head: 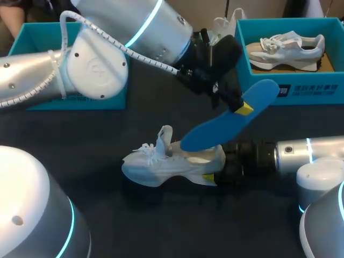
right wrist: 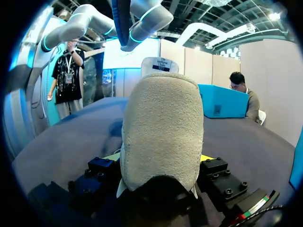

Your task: Take the shoe out of the shoebox, open the shoe tongue, remove and reinsert the insole, then place the shoe into the shoebox

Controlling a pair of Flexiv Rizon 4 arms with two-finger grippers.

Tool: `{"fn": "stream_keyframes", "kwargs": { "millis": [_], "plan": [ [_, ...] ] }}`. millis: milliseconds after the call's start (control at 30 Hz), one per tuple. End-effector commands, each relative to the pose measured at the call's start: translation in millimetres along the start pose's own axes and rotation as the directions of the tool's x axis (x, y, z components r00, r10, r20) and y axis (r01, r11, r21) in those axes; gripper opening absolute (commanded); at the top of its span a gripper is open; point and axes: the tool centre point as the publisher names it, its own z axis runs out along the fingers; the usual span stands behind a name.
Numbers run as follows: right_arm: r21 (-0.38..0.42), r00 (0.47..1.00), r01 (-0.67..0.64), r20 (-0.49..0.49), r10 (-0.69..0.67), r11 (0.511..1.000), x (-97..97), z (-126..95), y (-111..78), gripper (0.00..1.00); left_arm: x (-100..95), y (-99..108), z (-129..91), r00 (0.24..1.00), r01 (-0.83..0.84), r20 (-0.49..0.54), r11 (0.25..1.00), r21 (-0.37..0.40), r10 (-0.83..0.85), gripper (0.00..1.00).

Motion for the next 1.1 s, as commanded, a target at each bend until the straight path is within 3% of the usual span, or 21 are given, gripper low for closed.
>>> {"fn": "stream_keyframes", "kwargs": {
  "millis": [33,367,567,867,1100],
  "plan": [
    [0.004,1.0,0.0,0.001,0.0,1.0,1.1,0.4,1.7,0.0,0.5,2.3,-1.6,1.0,-0.001,-0.001,1.0,0.003,0.001,0.0],
    [0.004,1.0,0.0,0.001,0.0,1.0,1.1,0.4,1.7,0.0,0.5,2.3,-1.6,1.0,-0.001,-0.001,1.0,0.003,0.001,0.0],
    [0.004,1.0,0.0,0.001,0.0,1.0,1.1,0.4,1.7,0.0,7.9,-11.9,-35.0,0.998,0.061,-0.013,0.987,0.149,-0.06,0.0],
    [0.004,1.0,0.0,0.001,0.0,1.0,1.1,0.4,1.7,0.0,35.5,-42.6,-80.6,0.999,-0.021,0.049,0.961,0.274,0.008,0.0],
    [0.004,1.0,0.0,0.001,0.0,1.0,1.1,0.4,1.7,0.0,50.8,-61.0,-117.7,0.998,-0.017,0.066,0.898,0.44,-0.013,0.0]
  ]
}}
